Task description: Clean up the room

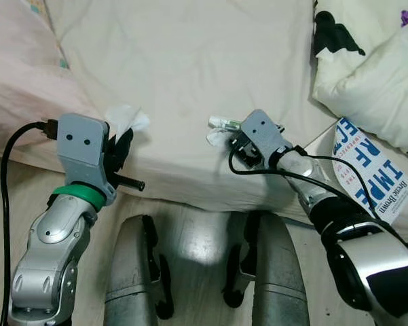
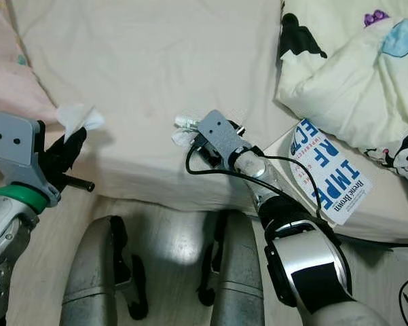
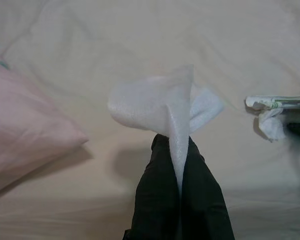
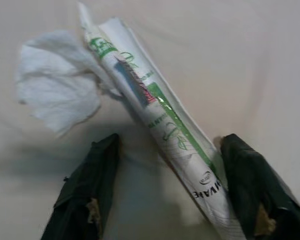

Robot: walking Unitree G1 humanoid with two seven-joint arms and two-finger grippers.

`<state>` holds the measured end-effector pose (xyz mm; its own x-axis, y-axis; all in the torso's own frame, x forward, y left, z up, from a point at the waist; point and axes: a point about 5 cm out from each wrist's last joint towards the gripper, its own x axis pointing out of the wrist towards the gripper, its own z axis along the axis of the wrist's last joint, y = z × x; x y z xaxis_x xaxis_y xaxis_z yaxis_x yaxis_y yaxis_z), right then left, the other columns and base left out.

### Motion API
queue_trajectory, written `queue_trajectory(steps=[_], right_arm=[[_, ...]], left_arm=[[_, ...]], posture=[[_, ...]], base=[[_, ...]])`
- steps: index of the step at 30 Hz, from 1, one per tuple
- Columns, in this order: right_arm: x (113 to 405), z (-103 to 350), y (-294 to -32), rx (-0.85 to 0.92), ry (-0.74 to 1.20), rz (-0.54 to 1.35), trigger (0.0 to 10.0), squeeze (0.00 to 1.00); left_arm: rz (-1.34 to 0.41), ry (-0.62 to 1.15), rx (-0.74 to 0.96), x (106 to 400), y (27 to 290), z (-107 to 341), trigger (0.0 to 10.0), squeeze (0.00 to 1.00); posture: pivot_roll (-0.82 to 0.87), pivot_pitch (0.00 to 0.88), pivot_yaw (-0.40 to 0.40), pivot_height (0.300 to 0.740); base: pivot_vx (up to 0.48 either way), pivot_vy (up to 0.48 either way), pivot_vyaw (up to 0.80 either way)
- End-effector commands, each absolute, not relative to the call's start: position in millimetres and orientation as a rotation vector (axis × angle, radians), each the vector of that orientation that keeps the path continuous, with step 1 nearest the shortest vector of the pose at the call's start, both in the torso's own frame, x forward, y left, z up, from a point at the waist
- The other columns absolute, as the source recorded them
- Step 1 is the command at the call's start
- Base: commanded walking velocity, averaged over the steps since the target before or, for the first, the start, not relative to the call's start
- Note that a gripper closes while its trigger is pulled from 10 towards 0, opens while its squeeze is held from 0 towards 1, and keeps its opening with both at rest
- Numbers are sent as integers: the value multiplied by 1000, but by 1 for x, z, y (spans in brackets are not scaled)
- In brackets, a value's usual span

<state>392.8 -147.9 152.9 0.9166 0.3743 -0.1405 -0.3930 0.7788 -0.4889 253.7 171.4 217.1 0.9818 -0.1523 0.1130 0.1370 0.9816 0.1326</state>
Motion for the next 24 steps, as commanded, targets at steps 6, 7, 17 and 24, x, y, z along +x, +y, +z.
queue_trajectory(steps=[6,7,17,24], right_arm=[[389,138,-170,-109,145,346,0,0],[390,141,-170,-80,133,350,0,0],[386,145,-145,73,115,632,0,0],[378,142,-134,131,70,765,0,0]], left_arm=[[-135,-67,116,247,170,211,10000,0],[-136,-62,115,247,170,211,10000,0],[-146,-61,93,254,162,211,10000,0],[-189,-67,87,260,146,207,10000,0]], posture=[[174,445,37,565],[174,445,37,565],[144,405,23,565],[111,376,13,565]], base=[[0,0,0],[0,0,0],[0,0,0],[0,0,0]])
